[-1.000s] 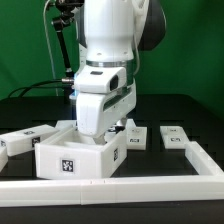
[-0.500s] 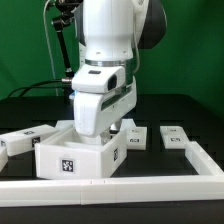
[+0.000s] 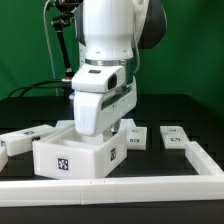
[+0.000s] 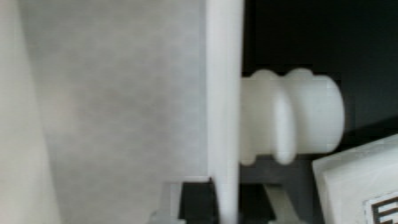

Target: Assemble cabinet

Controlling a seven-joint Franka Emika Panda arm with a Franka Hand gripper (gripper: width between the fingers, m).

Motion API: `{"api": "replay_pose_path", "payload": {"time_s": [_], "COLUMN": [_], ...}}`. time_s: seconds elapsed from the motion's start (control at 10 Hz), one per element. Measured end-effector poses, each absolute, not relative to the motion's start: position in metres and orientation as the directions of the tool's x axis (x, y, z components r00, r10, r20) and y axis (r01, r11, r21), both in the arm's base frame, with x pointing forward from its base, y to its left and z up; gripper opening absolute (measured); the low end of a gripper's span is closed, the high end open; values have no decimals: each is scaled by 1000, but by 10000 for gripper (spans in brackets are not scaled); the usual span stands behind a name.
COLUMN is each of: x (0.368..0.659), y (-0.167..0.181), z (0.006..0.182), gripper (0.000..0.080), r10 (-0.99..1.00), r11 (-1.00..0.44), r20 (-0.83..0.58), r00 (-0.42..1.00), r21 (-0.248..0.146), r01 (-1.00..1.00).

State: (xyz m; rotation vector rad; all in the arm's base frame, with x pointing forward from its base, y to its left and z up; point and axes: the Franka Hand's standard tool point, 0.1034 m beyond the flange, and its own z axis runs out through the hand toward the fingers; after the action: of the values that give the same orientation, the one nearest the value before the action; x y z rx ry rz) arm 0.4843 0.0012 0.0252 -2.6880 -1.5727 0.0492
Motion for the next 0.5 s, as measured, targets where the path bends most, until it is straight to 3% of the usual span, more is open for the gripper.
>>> {"api": "replay_pose_path", "payload": {"time_s": [0.3, 0.5], "x": [484, 489], "y": [1, 5], "z": [25, 29], "gripper": [35, 35], "r10": [873, 922], "r11": [-488, -387], "r20": [-14, -17], "r00": [488, 386], "r21": [-39, -52], "r01": [872, 921]}}
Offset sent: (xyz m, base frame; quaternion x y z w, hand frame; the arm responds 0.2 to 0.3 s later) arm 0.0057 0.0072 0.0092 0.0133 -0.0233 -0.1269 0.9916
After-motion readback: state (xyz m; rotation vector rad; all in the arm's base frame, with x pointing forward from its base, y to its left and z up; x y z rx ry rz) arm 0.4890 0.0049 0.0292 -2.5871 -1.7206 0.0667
